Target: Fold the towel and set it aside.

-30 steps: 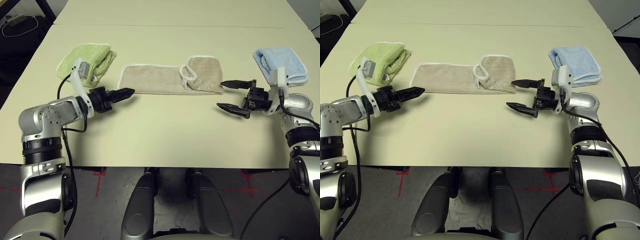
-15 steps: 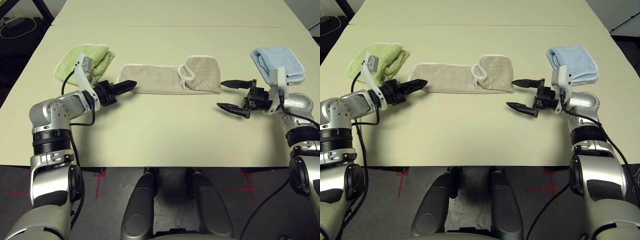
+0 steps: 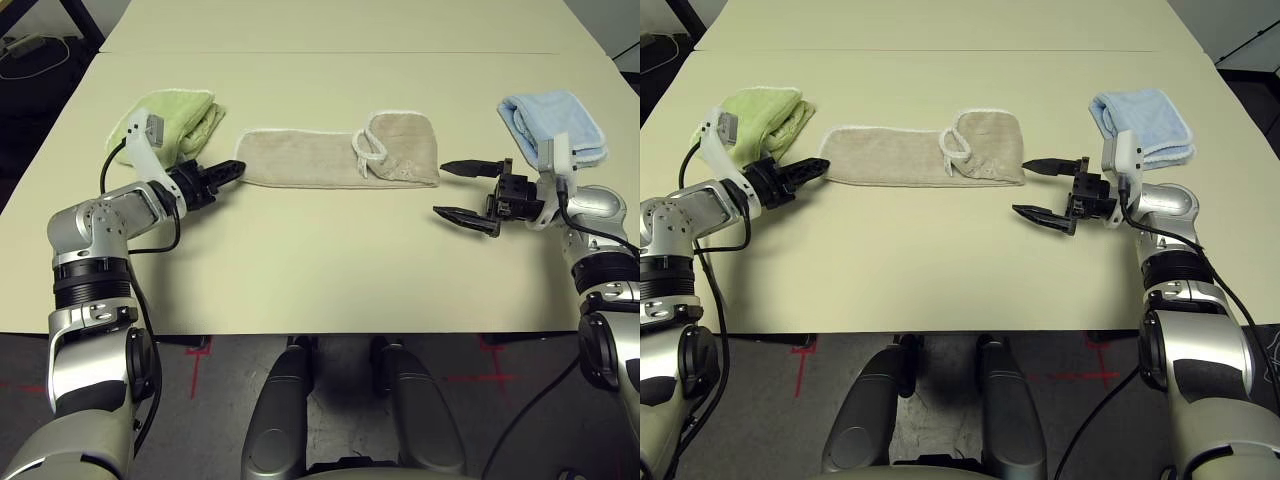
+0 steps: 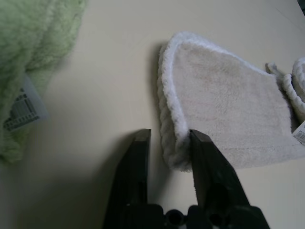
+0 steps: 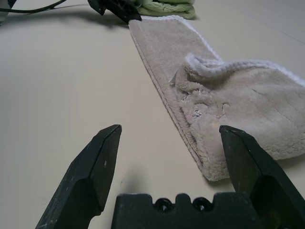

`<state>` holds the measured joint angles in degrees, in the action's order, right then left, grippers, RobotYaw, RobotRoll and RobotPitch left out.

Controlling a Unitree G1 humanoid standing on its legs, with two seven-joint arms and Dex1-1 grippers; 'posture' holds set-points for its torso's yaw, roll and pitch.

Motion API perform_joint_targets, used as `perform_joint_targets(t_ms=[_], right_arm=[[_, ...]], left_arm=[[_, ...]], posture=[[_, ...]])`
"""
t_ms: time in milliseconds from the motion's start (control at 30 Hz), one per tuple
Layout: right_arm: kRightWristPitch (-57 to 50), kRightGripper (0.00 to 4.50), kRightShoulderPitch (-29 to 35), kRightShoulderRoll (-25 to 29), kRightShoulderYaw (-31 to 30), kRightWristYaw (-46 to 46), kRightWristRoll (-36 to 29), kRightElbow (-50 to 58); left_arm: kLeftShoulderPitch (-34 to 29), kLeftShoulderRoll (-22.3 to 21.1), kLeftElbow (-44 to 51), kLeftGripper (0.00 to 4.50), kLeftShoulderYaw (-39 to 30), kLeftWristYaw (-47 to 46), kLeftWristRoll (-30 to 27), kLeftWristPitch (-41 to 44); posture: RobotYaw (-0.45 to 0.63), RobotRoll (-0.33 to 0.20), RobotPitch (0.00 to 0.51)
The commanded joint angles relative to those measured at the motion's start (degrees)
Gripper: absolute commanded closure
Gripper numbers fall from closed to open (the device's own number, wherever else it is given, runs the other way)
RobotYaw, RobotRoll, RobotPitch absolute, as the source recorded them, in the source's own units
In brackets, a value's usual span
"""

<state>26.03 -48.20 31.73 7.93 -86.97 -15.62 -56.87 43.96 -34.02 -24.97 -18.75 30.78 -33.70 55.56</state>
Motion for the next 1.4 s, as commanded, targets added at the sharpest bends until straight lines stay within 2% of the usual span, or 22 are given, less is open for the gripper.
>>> perform_joint_targets(t_ms=[33,367,633,800,1033,1133,1400], right_arm=[[0.8,0.0,0.6,0.7,-0.3,0.1,0.6,-0.3],[1.4,0.0,0.3,1.0,-0.3,0.6,1.3,-1.0],[1.5,0.0,0.2,0.8,-0.2,0.9,1.6,-1.1],[1.6,0.0,0.3,0.8,-0.2,1.0,1.6,-1.2],[1.6,0.0,0.2,0.6,-0.3,1.1,1.7,-1.1],[1.7,0.0,0.1,0.6,-0.3,1.1,1.6,-1.1],[1.7,0.0,-0.1,0.7,-0.4,1.2,1.8,-1.3]], left_arm=[[-0.2,0.0,-0.6,4.46,-0.9,-0.4,-0.3,1.9],[0.5,0.9,2.2,4.46,-3.0,-0.7,-3.4,7.4],[1.2,0.4,2.6,4.46,-2.2,-0.1,-3.2,8.1],[2.0,0.5,2.5,4.46,-1.3,-0.7,-1.5,5.1],[3.9,-0.6,-1.1,4.46,2.6,-1.4,3.7,0.7],[2.7,-1.4,-1.6,3.82,4.3,-0.6,5.1,1.3],[2.5,-4.2,0.1,0.82,5.1,4.4,3.3,8.5]], posture=[[0.05,0.0,0.235],[0.05,0.0,0.232],[0.05,0.0,0.226],[0.05,0.0,0.224],[0.05,0.0,0.219],[0.04,0.0,0.218],[0.05,0.0,0.219]])
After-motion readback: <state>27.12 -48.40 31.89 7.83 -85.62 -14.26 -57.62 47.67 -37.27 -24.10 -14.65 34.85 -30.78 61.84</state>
